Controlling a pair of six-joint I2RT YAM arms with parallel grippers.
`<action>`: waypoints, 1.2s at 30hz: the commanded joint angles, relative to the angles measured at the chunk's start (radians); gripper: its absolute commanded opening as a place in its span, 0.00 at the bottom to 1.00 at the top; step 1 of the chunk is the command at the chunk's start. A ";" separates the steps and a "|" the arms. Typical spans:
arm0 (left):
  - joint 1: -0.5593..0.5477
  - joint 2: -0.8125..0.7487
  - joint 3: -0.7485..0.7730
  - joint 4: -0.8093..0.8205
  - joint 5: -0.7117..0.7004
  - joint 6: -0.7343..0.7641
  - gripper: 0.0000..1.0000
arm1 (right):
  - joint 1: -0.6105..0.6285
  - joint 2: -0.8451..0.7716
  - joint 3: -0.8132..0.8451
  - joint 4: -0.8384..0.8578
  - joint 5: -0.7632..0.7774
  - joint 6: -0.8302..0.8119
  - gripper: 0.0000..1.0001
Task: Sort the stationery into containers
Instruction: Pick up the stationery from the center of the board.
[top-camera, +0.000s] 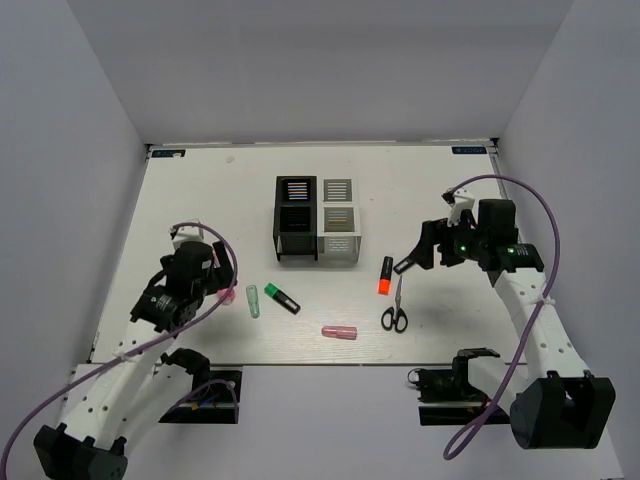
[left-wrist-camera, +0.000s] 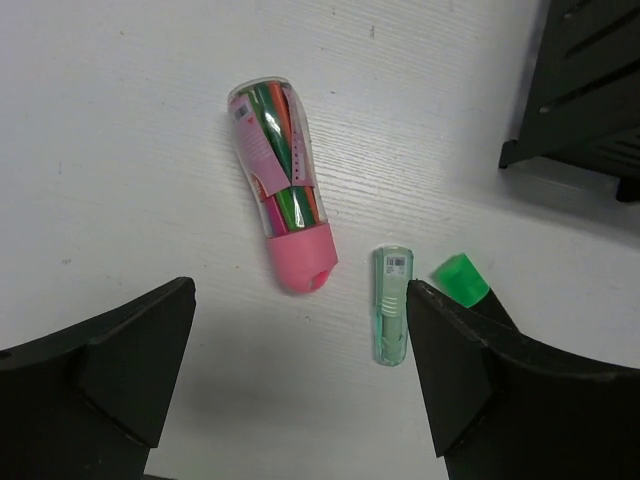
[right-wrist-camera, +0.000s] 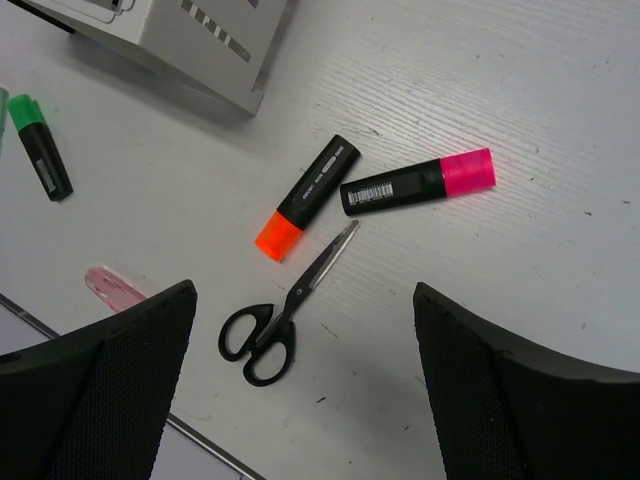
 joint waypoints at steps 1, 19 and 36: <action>0.013 0.047 0.072 -0.016 -0.068 -0.050 0.96 | 0.005 0.008 0.042 -0.016 0.008 -0.025 0.90; 0.395 0.604 0.226 0.019 0.382 -0.225 0.47 | 0.008 -0.039 -0.008 -0.045 -0.052 -0.151 0.90; 0.401 0.897 0.311 0.042 0.267 -0.070 0.76 | 0.009 -0.050 -0.022 -0.040 -0.045 -0.159 0.91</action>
